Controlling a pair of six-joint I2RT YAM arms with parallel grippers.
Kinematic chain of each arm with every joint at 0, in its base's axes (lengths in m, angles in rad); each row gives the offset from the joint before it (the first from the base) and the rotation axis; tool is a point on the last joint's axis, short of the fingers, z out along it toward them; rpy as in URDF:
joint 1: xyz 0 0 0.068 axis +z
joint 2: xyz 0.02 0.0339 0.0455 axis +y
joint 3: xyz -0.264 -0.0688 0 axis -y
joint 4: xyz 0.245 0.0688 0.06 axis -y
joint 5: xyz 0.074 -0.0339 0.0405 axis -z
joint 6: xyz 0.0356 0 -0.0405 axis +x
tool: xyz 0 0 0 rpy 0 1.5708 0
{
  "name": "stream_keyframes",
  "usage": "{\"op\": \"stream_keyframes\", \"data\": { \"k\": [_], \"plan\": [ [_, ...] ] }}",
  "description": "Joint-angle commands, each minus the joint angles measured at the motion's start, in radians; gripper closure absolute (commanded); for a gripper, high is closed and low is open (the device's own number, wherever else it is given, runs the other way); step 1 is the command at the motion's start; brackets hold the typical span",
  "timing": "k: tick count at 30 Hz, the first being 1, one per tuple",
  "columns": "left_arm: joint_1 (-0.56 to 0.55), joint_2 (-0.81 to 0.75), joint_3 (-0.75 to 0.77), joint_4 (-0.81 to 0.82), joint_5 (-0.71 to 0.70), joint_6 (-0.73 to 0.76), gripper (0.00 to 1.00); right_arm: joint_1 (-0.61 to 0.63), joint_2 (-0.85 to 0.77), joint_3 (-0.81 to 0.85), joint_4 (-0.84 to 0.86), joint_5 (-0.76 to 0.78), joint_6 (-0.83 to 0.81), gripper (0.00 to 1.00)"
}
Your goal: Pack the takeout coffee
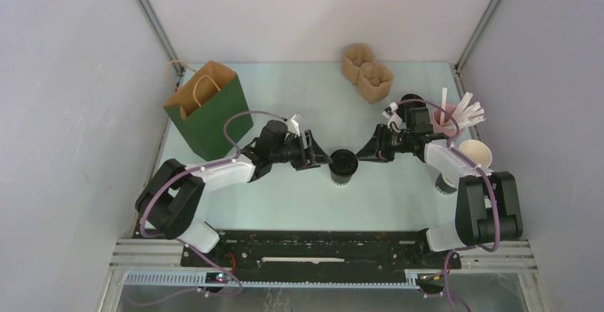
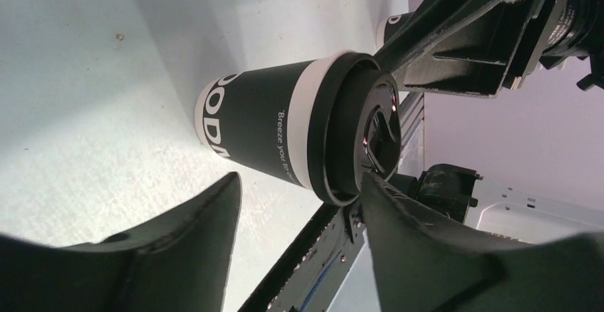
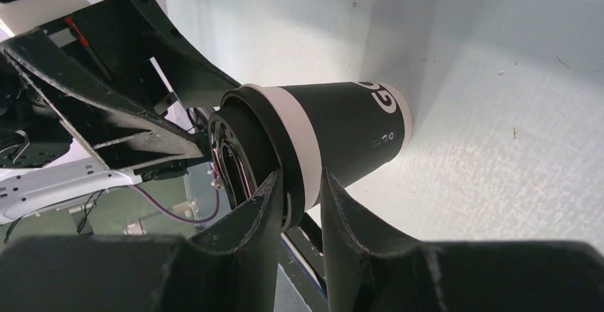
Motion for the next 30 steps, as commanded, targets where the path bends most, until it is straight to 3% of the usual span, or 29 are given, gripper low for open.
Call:
{"op": "stream_keyframes", "data": {
  "k": [1, 7, 12, 14, 25, 30],
  "plan": [
    [0.011, -0.090, 0.001, -0.053, -0.019, 0.043, 0.29, -0.005, -0.003, -0.009, 0.026, 0.001, 0.011, 0.66],
    [0.024, -0.131, -0.034, -0.050, -0.035, 0.031, 0.26, -0.006, -0.003, -0.009, 0.023, 0.001, 0.008, 0.66],
    [0.026, -0.082, -0.032, -0.036, -0.027, 0.017, 0.47, -0.005, -0.002, -0.009, 0.025, 0.002, 0.008, 0.66],
    [0.025, -0.067, -0.028, -0.024, -0.018, 0.013, 0.50, -0.006, -0.002, -0.009, 0.025, 0.003, 0.007, 0.66],
    [0.003, 0.015, 0.007, -0.009, 0.003, 0.012, 0.51, -0.002, 0.002, -0.009, 0.024, 0.003, 0.005, 0.66],
    [0.001, -0.009, -0.004, -0.004, -0.008, 0.003, 0.46, 0.004, 0.005, -0.009, 0.023, 0.006, 0.005, 0.66]
  ]
}}
